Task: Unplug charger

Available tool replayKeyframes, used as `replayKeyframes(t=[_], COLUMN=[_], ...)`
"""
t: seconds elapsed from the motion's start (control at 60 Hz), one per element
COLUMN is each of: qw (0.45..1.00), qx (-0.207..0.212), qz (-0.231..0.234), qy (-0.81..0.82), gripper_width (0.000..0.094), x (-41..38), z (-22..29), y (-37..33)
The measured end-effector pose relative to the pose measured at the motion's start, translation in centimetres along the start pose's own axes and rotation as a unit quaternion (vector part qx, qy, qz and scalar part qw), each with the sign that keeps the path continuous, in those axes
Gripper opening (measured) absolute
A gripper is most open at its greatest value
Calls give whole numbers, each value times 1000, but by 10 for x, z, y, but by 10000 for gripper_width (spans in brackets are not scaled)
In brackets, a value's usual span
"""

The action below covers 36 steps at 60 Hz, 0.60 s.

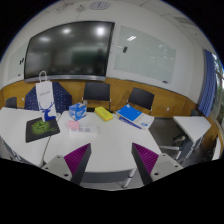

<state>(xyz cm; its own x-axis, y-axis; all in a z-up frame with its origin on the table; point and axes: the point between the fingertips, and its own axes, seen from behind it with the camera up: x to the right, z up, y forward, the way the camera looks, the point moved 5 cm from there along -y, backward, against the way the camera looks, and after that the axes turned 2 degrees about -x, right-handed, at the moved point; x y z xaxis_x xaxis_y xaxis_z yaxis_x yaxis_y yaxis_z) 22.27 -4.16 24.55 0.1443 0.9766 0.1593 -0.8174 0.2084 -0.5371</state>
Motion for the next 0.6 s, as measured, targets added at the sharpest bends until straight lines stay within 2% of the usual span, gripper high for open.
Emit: replayKeyframes(t=[0.25,0.6], qw=[999,993], qx=[7,28], qz=[41,113], qy=[-9,-20], gripper_width=[851,857], x=[-55,-149], z=[-2,3], y=[-5,47])
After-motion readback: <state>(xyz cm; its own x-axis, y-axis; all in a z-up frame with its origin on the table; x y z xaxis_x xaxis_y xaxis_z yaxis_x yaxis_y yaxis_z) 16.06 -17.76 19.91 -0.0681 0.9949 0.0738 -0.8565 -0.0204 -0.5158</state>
